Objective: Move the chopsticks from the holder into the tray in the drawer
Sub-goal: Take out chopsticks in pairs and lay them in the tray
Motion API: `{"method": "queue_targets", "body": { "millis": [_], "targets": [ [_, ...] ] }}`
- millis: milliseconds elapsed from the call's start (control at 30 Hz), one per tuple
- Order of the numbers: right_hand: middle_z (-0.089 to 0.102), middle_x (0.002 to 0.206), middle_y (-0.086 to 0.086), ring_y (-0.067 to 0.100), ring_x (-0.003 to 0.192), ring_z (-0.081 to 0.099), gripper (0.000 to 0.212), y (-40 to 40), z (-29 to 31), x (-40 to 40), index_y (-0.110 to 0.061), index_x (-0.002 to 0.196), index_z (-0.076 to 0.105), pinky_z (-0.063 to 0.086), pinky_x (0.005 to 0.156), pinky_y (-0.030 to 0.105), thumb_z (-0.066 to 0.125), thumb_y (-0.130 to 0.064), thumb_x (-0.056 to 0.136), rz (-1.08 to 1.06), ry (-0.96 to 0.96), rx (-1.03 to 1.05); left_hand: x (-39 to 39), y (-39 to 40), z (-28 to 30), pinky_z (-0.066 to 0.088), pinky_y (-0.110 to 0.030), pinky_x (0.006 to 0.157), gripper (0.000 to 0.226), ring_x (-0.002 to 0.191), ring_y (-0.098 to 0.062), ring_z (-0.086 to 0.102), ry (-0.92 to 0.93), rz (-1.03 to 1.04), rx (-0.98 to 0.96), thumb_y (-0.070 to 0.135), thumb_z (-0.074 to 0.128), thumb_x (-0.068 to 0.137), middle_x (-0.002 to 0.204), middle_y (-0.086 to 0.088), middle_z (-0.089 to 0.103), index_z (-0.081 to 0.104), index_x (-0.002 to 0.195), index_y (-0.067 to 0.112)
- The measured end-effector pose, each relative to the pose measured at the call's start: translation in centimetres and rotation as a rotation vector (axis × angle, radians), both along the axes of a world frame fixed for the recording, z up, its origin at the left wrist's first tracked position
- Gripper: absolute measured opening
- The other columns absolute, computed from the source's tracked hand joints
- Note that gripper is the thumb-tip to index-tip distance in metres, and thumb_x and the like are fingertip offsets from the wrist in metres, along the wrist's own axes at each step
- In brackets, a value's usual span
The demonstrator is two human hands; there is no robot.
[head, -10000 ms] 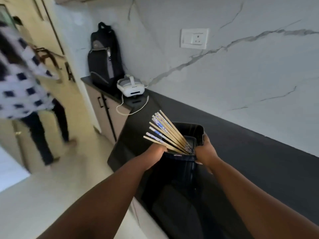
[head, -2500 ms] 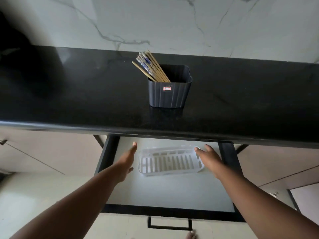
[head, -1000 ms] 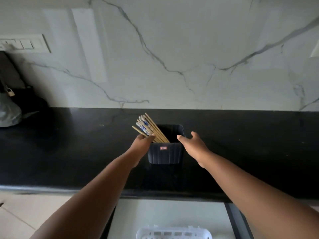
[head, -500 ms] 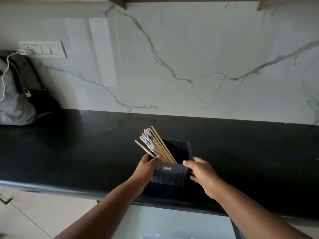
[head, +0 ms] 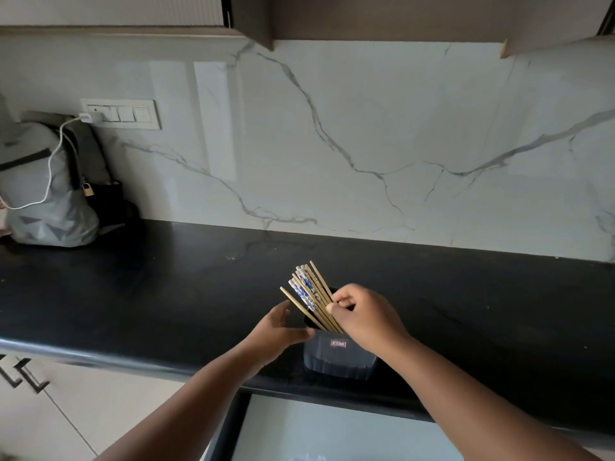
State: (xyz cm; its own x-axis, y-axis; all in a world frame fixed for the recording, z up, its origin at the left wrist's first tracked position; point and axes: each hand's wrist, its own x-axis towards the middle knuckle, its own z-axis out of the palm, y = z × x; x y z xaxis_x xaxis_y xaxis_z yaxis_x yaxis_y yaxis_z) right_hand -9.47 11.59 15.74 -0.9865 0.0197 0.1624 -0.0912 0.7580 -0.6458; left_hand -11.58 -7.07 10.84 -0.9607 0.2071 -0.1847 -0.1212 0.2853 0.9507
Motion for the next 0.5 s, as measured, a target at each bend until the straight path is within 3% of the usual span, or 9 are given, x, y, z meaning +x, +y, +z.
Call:
{"method": "queue_targets", "body": {
  "millis": [67, 233, 400, 500],
  "targets": [
    [0.061, 0.084, -0.019, 0.004, 0.081, 0.063, 0.023, -2.0, 0.0, -1.1, -0.034, 0.100, 0.061, 0.044, 0.057, 0.016, 0.066, -0.044, 0.081, 0.044, -0.073, 0.064, 0.0, -0.3, -0.1, 0.027, -0.042, 0.115, 0.091, 0.142, -0.026, 0.028, 0.002, -0.001, 0.009, 0.015, 0.078, 0.076, 0.155, -0.010, 0.030, 0.024, 0.150, 0.018],
    [0.063, 0.112, -0.005, 0.017, 0.093, 0.061, 0.047, -5.1, -0.7, -3.3, -0.029, 0.122, 0.054, 0.047, 0.073, 0.029, 0.067, -0.047, 0.080, 0.063, -0.124, 0.122, 0.3, -0.8, -1.1, 0.026, -0.039, 0.114, 0.097, 0.143, -0.026, 0.026, -0.023, 0.017, 0.002, 0.015, 0.079, 0.076, 0.156, -0.011, 0.027, 0.019, 0.152, 0.016],
    [0.065, 0.105, -0.002, 0.017, 0.080, 0.053, 0.031, -5.8, -1.1, -3.7, -0.022, 0.108, 0.057, 0.040, 0.062, 0.027, 0.065, -0.041, 0.084, -0.018, -0.083, 0.258, 0.2, -1.5, -2.0, 0.030, -0.037, 0.111, 0.095, 0.141, -0.027, 0.030, -0.037, 0.041, -0.016, 0.020, 0.078, 0.077, 0.156, -0.010, 0.029, 0.019, 0.152, 0.017],
    [0.064, 0.095, -0.001, 0.016, 0.073, 0.053, 0.018, -6.0, -1.6, -3.5, -0.021, 0.091, 0.057, 0.032, 0.048, 0.024, 0.060, -0.038, 0.088, -0.020, -0.078, 0.292, 0.2, -1.9, -2.3, 0.032, -0.036, 0.109, 0.092, 0.141, -0.026, 0.032, -0.041, 0.053, -0.017, 0.024, 0.077, 0.079, 0.155, -0.009, 0.030, 0.020, 0.152, 0.018]
  ]
}}
